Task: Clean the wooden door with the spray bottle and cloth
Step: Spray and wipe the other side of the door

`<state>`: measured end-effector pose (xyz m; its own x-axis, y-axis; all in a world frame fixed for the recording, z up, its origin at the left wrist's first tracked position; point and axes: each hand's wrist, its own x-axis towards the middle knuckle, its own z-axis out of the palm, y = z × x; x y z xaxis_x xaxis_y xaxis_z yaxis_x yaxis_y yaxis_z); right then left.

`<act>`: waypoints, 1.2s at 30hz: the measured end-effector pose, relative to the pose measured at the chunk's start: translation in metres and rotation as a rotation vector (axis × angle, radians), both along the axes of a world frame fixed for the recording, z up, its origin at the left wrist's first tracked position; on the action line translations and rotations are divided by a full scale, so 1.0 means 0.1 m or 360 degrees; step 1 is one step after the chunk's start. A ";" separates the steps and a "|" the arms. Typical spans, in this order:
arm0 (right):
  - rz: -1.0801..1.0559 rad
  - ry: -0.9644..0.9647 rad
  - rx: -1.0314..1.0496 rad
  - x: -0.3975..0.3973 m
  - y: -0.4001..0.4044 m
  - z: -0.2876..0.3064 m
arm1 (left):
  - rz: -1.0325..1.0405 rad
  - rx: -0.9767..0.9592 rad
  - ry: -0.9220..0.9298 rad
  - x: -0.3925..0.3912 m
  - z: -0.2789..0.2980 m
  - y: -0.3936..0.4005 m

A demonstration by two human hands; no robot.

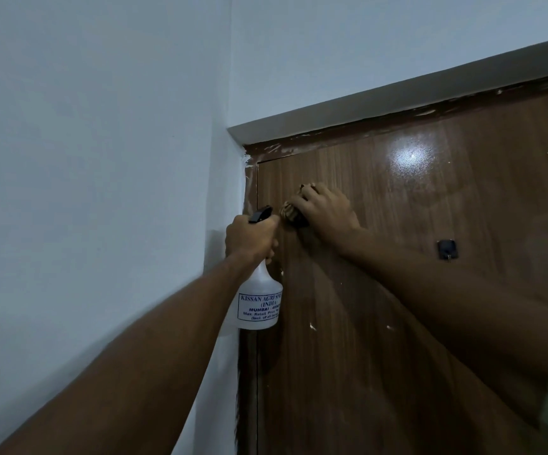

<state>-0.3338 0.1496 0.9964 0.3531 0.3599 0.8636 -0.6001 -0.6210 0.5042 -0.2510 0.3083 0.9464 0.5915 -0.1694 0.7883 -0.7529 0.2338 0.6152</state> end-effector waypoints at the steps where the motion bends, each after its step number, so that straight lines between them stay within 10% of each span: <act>1: 0.0032 -0.0062 0.0054 0.06 0.02 -0.11 | -0.0008 0.0003 0.0005 -0.01 -0.01 -0.01; 8: 0.0098 0.0713 -0.0588 0.16 -0.26 -0.69 | -0.0004 0.0059 0.0018 -0.03 -0.09 -0.06; 19: 0.0242 -0.0009 0.0039 -0.31 -0.27 -0.23 | -0.0296 0.0094 -0.0016 -0.11 0.05 -0.22; 25: 0.0191 0.1159 -0.0436 -0.55 -0.54 -0.52 | -0.0392 0.0188 -0.0086 -0.29 0.06 -0.46; 32: 0.0538 -0.0023 0.0219 -0.72 -0.44 -0.11 | -0.0523 0.0152 -0.0065 -0.44 0.15 -0.60; 36: 0.0294 0.0750 -0.0063 -0.88 -0.56 -0.39 | -0.0512 0.0155 0.0015 -0.45 0.08 -0.67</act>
<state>-0.4215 0.0937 0.9577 0.6285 0.4824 0.6102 -0.1836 -0.6703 0.7190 -0.2958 0.2408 0.9543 0.5027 -0.4227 0.7541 -0.6442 0.3985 0.6528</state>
